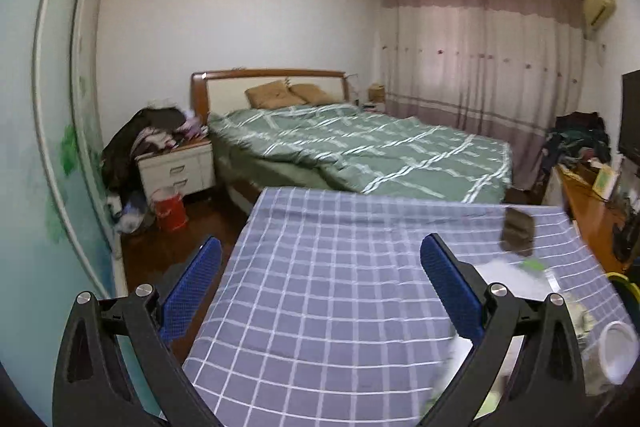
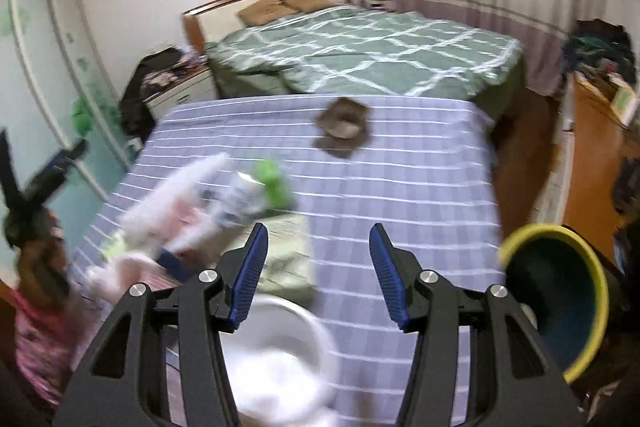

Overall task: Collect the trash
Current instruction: 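Grasp the white milk tube with the right tool and lift it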

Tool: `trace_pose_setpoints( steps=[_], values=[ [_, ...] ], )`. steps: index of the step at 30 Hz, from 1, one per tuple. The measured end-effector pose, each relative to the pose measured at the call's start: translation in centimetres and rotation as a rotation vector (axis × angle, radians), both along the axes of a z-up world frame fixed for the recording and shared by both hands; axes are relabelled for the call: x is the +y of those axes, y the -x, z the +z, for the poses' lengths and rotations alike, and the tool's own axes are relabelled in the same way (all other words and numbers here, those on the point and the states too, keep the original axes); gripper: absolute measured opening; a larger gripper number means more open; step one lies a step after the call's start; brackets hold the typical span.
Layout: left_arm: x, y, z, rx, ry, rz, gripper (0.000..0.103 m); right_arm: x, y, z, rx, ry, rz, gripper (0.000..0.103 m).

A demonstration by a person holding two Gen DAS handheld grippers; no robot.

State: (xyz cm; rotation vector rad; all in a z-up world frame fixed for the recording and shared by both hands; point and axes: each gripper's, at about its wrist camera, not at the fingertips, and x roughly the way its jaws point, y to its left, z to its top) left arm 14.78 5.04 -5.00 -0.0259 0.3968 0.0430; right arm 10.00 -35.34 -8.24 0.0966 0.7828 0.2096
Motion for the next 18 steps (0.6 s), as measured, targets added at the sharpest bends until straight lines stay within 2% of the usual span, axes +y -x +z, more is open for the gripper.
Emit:
trace_pose_setpoints(
  steps=[5, 13, 15, 16, 18],
  values=[
    [0.8, 0.2, -0.4, -0.033, -0.018, 0.024, 0.098, 4.2, -3.4, -0.9, 0.069, -0.025, 0.032, 0.051],
    [-0.6, 1.2, -0.5, -0.037, -0.011, -0.038, 0.098, 7.0, -6.7, -3.9, 0.198, -0.085, 0.006, 0.050],
    [-0.8, 1.2, -0.5, -0.036, -0.019, -0.043, 0.098, 7.5, -6.9, -4.3, 0.214, -0.086, 0.008, 0.047],
    [-1.0, 1.2, -0.5, -0.037, -0.020, -0.046, 0.098, 7.9, -7.0, -4.5, 0.223, -0.089, 0.015, 0.039],
    [-1.3, 1.3, -0.6, -0.038, -0.021, -0.059, 0.098, 8.3, -7.3, -4.8, 0.232, -0.095, 0.021, 0.034]
  ],
)
